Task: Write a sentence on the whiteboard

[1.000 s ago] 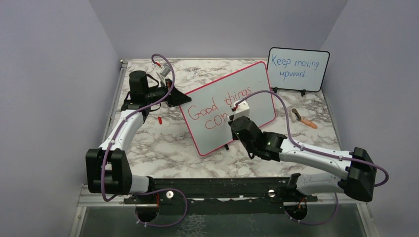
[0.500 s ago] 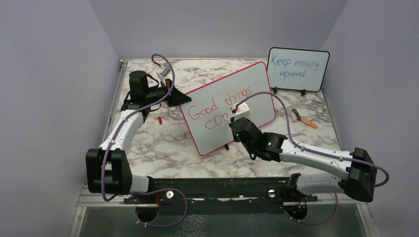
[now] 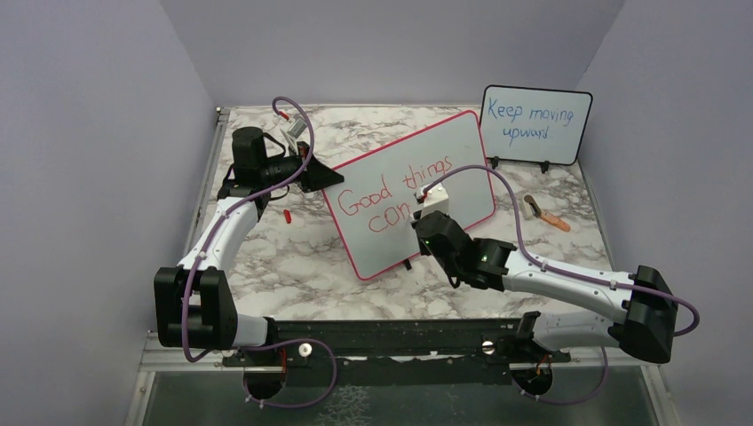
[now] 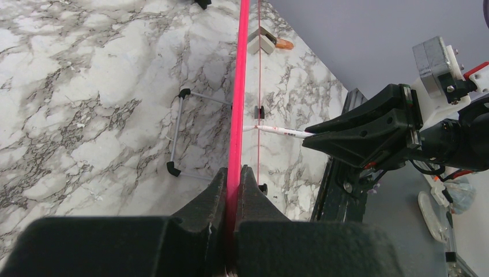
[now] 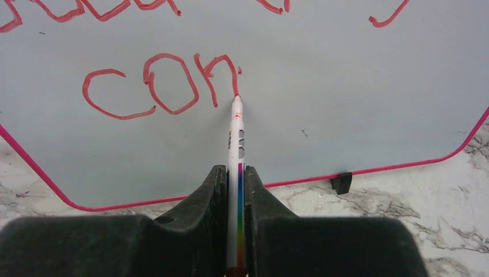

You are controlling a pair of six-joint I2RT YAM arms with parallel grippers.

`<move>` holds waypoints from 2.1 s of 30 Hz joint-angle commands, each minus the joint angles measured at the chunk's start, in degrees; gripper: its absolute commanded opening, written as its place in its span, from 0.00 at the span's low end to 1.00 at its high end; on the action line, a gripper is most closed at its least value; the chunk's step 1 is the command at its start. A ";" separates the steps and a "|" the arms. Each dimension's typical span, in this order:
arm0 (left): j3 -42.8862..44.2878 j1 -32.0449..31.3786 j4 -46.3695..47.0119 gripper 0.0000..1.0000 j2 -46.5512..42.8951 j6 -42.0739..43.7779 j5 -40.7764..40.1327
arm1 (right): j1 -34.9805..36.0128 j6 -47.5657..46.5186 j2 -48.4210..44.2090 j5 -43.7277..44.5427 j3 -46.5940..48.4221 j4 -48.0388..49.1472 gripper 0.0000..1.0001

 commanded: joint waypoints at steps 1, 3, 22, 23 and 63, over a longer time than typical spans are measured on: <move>-1.04 -0.67 -4.05 0.00 2.39 4.41 -6.12 | -0.59 0.53 1.30 -2.64 -0.94 -1.68 0.01; -1.04 -0.67 -4.07 0.00 2.34 4.40 -6.16 | -0.59 0.53 1.05 -2.68 -0.99 -1.62 0.01; -1.04 -0.71 -4.10 0.00 2.49 4.33 -5.81 | -0.68 -3.64 0.71 1.19 1.46 2.82 0.01; -1.04 -0.67 -4.19 0.00 2.47 4.33 -5.81 | -0.68 -3.77 0.85 1.34 1.69 2.99 0.01; -0.88 -0.67 -4.38 0.00 2.97 4.50 -5.88 | -3.88 -4.03 -0.36 1.22 1.57 2.68 0.01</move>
